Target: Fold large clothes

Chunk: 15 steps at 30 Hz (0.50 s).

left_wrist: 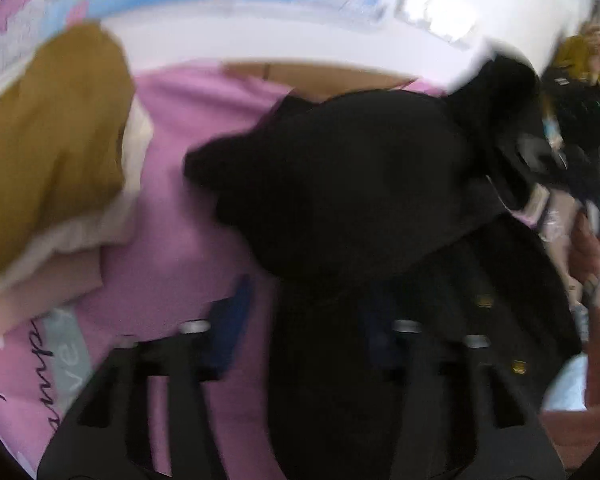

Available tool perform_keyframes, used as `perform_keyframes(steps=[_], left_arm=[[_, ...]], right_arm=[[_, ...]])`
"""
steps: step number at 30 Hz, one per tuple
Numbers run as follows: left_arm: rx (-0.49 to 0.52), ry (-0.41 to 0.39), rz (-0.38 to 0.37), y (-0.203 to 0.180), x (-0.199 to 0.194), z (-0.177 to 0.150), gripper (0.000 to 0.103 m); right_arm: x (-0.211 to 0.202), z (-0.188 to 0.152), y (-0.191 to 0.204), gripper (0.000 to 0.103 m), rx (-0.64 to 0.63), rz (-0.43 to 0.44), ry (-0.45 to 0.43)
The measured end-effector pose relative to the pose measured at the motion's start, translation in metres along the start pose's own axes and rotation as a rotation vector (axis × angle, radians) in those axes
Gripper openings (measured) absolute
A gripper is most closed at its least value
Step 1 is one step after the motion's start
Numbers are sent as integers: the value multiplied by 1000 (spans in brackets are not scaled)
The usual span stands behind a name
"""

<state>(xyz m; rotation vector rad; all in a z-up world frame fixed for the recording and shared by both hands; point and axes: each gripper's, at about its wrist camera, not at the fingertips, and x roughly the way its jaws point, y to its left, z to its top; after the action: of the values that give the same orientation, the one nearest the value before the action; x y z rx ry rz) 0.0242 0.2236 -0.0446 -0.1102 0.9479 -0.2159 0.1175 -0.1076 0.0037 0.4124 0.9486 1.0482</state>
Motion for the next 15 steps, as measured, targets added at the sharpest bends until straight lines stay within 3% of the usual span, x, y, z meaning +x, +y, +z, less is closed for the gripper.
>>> perform_keyframes(steps=[3,5,7,11,15], left_arm=[[-82,45,30,21,18,-5,41],[-113,58,51,31,20,-12,41],[-132,59,53,34,18,-18,41],[-119,16,91,31,-2,-23,42],[-48,-76,70,12,-31,-15,59]], right_arm=[[-6,-36,-52,58,178,-126,81],[-27,-54,-67,58,241,-156,60],[-55,-61,-63,73,235,-174,-12],[-82,-65,-36,85,163,-269,-105],[-76,-71,2,94,21,-317,-121]])
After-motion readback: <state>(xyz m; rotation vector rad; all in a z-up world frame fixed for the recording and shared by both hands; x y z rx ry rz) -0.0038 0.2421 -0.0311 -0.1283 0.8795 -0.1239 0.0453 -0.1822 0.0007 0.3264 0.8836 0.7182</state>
